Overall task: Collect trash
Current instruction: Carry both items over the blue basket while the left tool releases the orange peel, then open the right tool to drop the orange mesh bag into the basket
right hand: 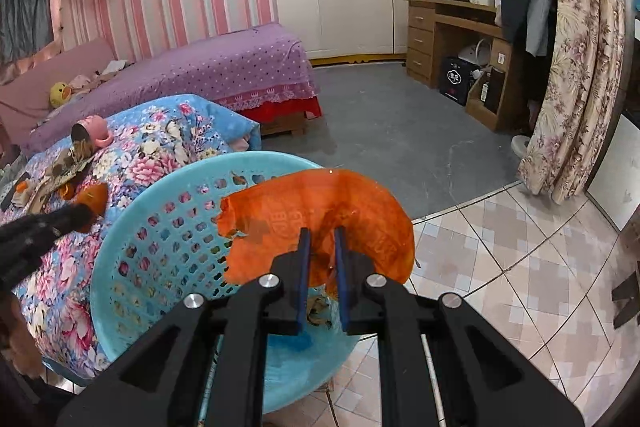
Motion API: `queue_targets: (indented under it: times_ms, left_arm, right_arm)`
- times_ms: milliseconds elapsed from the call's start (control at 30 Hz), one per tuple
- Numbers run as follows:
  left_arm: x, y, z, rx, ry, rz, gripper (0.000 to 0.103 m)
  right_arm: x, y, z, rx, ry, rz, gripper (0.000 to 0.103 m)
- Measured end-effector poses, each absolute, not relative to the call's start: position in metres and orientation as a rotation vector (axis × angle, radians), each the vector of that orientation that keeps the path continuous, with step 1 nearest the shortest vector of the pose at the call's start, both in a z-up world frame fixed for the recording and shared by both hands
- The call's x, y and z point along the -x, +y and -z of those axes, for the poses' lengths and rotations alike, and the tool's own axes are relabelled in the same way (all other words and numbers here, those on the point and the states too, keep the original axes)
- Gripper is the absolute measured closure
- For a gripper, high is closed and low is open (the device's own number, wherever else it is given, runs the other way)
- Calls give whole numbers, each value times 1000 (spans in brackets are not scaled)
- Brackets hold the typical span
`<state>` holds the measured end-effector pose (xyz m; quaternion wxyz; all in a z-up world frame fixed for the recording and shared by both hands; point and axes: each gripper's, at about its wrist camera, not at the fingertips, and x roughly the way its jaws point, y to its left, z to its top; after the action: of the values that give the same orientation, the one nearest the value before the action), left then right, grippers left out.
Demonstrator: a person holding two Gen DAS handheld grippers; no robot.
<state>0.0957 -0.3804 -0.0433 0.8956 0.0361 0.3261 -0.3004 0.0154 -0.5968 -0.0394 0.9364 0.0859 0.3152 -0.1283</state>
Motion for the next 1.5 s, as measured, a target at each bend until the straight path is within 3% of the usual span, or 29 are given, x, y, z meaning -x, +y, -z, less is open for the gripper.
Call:
queue_targets:
  times_ms: [200,333,500,967,1133,1200,1333,1500]
  left_arm:
    - [-102,-410,43,-101,676,642,84]
    - [-107,-408,43,-97,677,616,39]
    - [-104,-387,40,-123,629,544,17]
    - [-105,-300,13,-62,561,404,8]
    - [-107,-277,7,-43,558,383,8]
    - [-107,-267,4,-38,557,377,8]
    - [-107,-248,-3,-37,539,356,6]
    - [-110,-219,-9,-19,528,320,6]
  right_arm:
    - [-20,-598,42,-181,644,255,91]
    - [-22,-599,42,-183,638,261,91]
    - [-29,-595,43,-170,647,262,91]
    - [-47,-560,44,-136,688,265,87]
    - [-53,-543,41,-131,687,255,46]
    - [-54,-537,38,-134,684,248,40]
    - [-57,-522,32,-130,663,231,16]
    - [-65,-504,25,-136,643,219,6]
